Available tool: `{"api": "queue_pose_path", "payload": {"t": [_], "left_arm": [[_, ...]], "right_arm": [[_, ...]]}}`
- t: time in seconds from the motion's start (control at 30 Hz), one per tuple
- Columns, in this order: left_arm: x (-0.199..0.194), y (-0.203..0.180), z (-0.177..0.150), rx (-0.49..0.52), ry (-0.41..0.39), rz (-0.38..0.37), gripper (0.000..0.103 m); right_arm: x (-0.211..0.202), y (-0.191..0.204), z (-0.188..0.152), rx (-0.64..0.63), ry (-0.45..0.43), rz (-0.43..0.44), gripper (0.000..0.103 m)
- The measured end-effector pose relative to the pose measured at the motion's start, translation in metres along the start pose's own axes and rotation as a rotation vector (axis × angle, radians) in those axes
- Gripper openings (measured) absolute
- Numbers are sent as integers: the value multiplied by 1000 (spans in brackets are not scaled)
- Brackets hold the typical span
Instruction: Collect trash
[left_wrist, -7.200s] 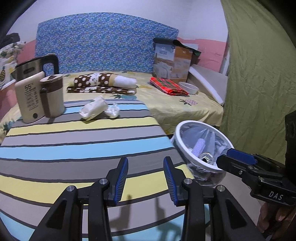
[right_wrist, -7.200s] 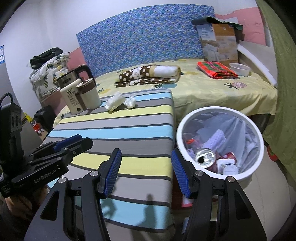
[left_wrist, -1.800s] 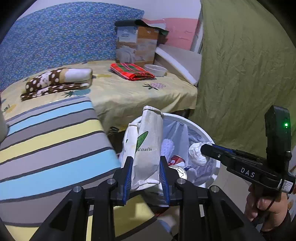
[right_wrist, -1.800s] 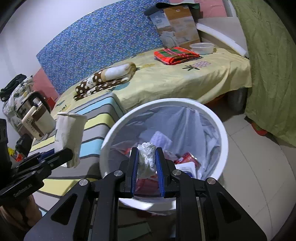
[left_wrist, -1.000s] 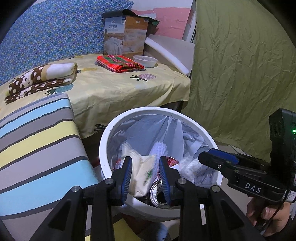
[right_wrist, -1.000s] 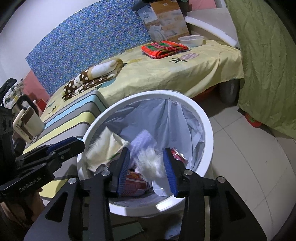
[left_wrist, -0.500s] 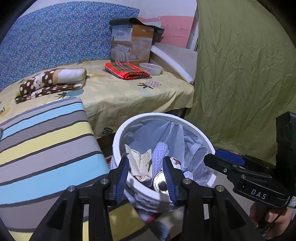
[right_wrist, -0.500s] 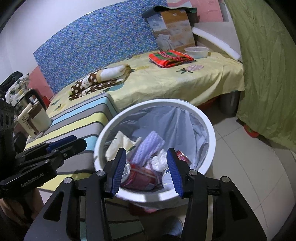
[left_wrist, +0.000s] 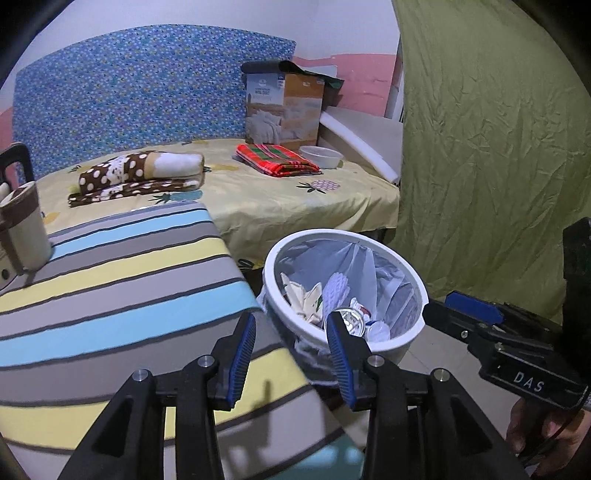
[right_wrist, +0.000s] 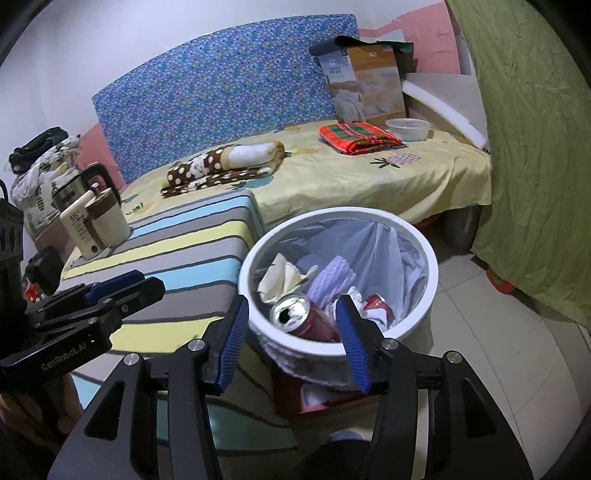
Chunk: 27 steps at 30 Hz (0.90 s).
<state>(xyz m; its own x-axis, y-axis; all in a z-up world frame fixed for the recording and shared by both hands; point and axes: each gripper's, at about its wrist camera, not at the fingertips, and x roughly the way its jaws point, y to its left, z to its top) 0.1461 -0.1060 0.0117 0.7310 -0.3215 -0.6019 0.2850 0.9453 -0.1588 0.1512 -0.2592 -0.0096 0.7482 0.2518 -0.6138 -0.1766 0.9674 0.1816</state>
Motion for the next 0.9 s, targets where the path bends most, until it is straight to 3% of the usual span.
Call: {"api": "queue_pose_path", "payload": {"t": [0.9], "left_arm": [[-89,1,-60,-41,-55,97,40]], "right_arm": [[-47,44,-41,-89,-35,2,52]]}}
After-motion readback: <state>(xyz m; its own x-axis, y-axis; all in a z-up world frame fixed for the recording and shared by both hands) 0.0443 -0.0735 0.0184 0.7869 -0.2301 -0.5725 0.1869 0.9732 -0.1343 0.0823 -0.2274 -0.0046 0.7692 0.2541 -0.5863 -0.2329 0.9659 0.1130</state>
